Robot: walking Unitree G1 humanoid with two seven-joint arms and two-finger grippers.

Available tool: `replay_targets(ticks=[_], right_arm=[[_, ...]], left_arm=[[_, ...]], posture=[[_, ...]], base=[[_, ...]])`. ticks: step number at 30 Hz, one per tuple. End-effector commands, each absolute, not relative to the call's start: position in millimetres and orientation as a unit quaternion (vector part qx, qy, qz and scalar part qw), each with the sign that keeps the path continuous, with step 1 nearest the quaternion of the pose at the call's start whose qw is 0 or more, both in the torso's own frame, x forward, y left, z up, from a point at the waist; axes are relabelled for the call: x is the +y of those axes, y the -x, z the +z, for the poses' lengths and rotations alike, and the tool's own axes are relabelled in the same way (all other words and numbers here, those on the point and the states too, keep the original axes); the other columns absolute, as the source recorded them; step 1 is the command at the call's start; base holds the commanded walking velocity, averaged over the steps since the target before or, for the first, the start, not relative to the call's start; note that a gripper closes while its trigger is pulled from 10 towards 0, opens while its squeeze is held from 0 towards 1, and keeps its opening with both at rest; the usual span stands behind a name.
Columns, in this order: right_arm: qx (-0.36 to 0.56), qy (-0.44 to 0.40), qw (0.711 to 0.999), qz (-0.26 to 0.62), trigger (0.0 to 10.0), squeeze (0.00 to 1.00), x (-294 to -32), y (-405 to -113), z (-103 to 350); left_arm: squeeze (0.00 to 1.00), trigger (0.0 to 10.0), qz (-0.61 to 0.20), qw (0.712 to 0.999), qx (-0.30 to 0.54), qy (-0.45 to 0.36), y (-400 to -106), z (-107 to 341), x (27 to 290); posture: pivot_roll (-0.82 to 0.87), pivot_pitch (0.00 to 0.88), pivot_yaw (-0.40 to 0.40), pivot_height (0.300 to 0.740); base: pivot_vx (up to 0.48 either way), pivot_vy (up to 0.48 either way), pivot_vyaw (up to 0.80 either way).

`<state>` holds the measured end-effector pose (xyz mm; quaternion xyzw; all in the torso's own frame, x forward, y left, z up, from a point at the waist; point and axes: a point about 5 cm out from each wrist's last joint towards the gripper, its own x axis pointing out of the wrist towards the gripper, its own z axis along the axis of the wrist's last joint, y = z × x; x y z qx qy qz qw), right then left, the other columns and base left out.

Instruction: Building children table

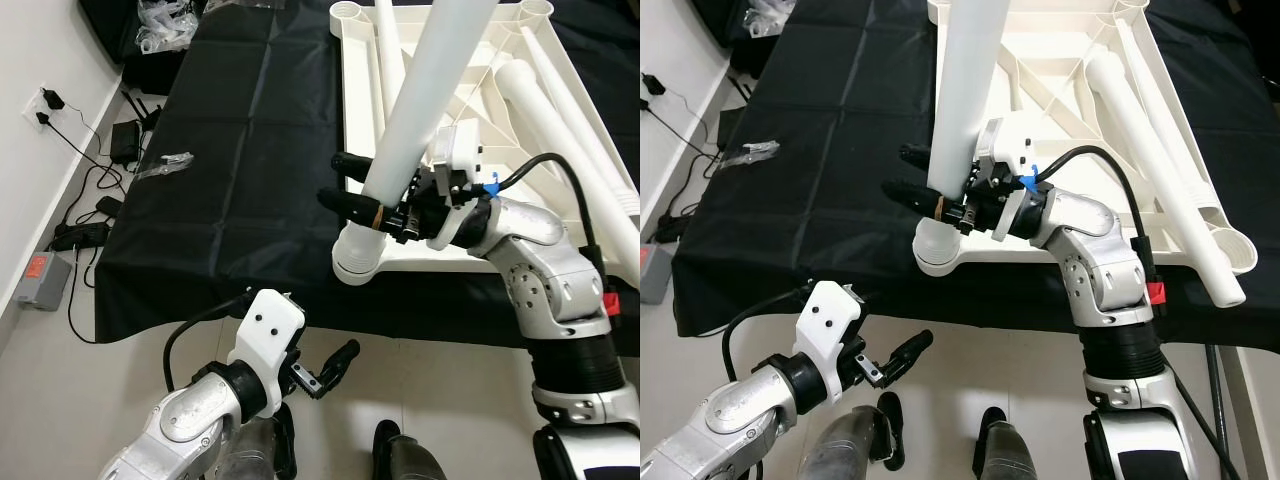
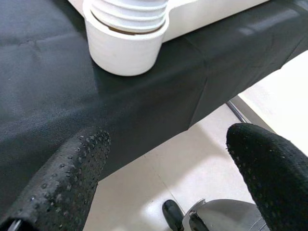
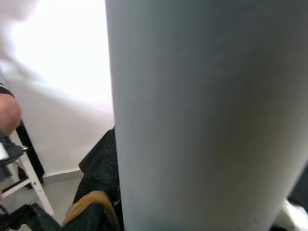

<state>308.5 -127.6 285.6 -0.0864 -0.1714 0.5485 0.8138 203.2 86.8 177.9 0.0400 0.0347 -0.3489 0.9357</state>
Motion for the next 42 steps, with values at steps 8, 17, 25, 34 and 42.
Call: replay_targets(ticks=[8, 17, 25, 34, 42], right_arm=[[-0.142, 0.084, 0.844, 0.511, 10.0, 0.0, -123.9, -313.1, 269.1], [-0.131, 0.12, 0.841, 0.511, 10.0, 0.0, -118.4, -308.5, 267.4], [-0.127, 0.129, 0.851, 0.493, 10.0, 0.0, -118.5, -310.6, 266.1], [-0.124, 0.129, 0.868, 0.464, 10.0, 0.0, -117.8, -315.4, 265.6], [-0.118, 0.136, 0.887, 0.426, 10.0, 0.0, -119.2, -318.9, 263.1]], left_arm=[[0.0, 10.0, -0.349, 0.935, 0.048, -0.046, -201.9, 172.5, 89.3], [0.0, 10.0, -0.347, 0.936, 0.045, -0.046, -203.8, 173.5, 90.1], [0.0, 10.0, -0.345, 0.937, 0.042, -0.046, -204.5, 173.8, 89.8], [0.0, 10.0, -0.342, 0.937, 0.041, -0.048, -205.9, 174.1, 90.2], [0.0, 10.0, -0.337, 0.939, 0.037, -0.056, -210.8, 175.3, 93.0]], posture=[[0.2, 0.365, 0.018, 0.74], [0.19, 0.365, 0.015, 0.74], [0.19, 0.367, 0.01, 0.74], [0.19, 0.368, 0.01, 0.74], [0.19, 0.368, 0.01, 0.74]], base=[[0.0, 0.0, 0.0], [0.0, 0.0, 0.0], [0.0, 0.0, 0.0], [0.0, 0.0, 0.0], [0.0, 0.0, 0.0]])
